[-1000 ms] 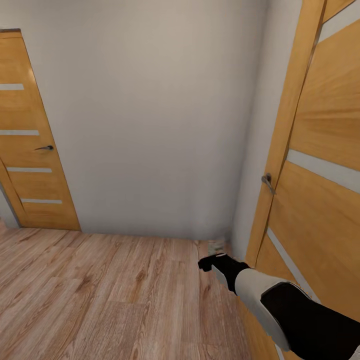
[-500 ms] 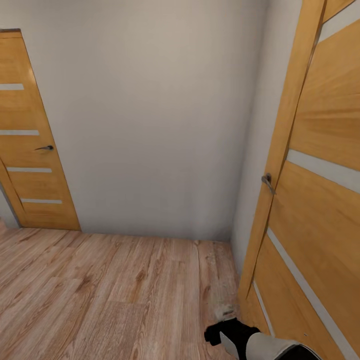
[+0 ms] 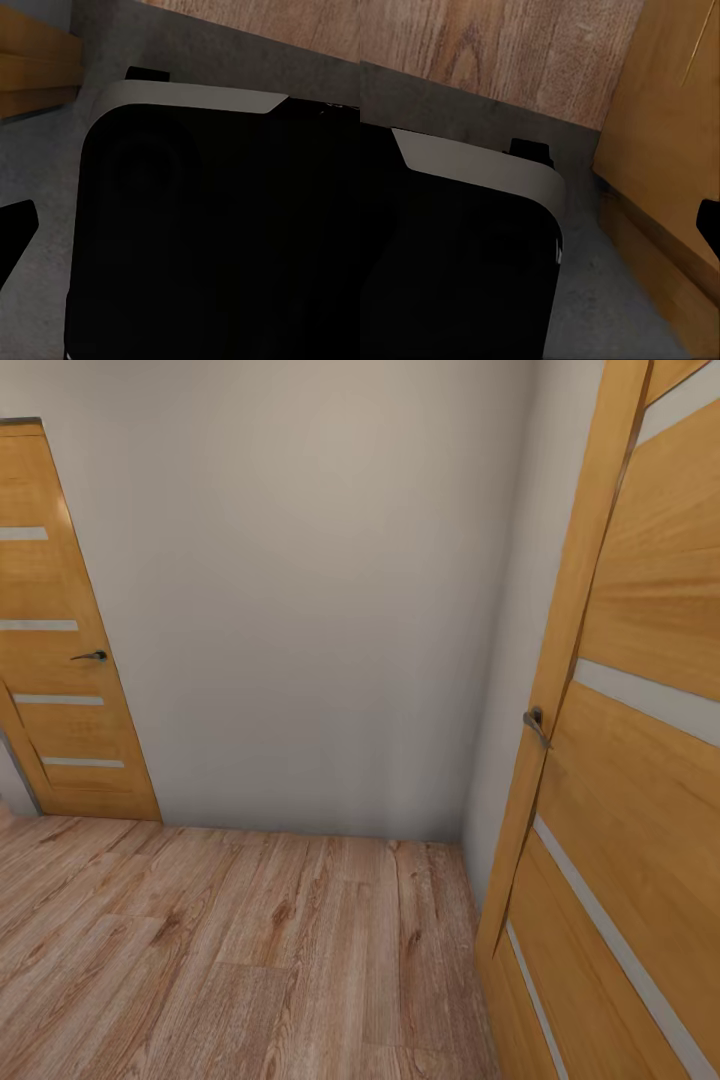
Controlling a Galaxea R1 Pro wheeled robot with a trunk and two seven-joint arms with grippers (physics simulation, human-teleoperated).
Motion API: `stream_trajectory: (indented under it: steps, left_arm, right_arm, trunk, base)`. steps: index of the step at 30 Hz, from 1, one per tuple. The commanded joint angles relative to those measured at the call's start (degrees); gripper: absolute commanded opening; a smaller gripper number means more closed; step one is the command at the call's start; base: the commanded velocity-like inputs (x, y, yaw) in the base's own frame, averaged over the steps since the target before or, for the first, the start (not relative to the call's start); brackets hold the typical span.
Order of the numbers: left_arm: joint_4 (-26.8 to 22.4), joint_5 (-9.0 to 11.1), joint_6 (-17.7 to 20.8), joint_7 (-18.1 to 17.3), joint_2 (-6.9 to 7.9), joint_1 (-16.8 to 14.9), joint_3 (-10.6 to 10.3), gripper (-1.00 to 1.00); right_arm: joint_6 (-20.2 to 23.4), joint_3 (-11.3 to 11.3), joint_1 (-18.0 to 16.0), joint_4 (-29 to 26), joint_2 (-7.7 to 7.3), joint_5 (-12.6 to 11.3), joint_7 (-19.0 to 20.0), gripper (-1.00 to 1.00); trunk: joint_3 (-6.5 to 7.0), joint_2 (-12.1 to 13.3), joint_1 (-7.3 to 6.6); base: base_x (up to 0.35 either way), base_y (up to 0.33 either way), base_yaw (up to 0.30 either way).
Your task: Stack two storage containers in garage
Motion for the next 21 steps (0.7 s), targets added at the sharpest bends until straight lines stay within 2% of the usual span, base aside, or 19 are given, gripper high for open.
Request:
stream_trajectory:
  steps: [1,4,12,21]
  left_arm:
    - [0.0,0.44,-0.11,0.05,-0.01,-0.01,0.03,1.0]
    - [-0.01,0.44,-0.11,0.08,-0.01,-0.01,0.05,1.0]
    - [-0.02,0.5,-0.11,0.17,-0.08,-0.01,0.1,1.0]
    - [0.09,0.61,-0.1,0.17,-0.04,-0.01,0.02,1.0]
  right_arm:
    - [-1.5,0.5,0.51,0.19,-0.05,-0.63,-0.02,1.0]
    - [-2.87,0.5,1.23,0.2,-0.24,-0.73,-0.04,1.0]
    - [-3.16,0.95,1.47,0.13,-0.94,-0.54,-0.19,1.0]
    - [-0.98,1.94,1.48,0.12,-0.96,-0.41,-0.73,1.0]
  trunk:
    - [-0.05,-0.03,0.0]
    - [-0.05,-0.03,0.0]
    - [-0.05,-0.03,0.0]
    - [-0.05,-0.03,0.0]
  base:
    - [0.0,0.0,0.0]
    - [0.0,0.0,0.0]
    - [0.018,0.0,0.0]
    - [0.278,0.0,0.0]
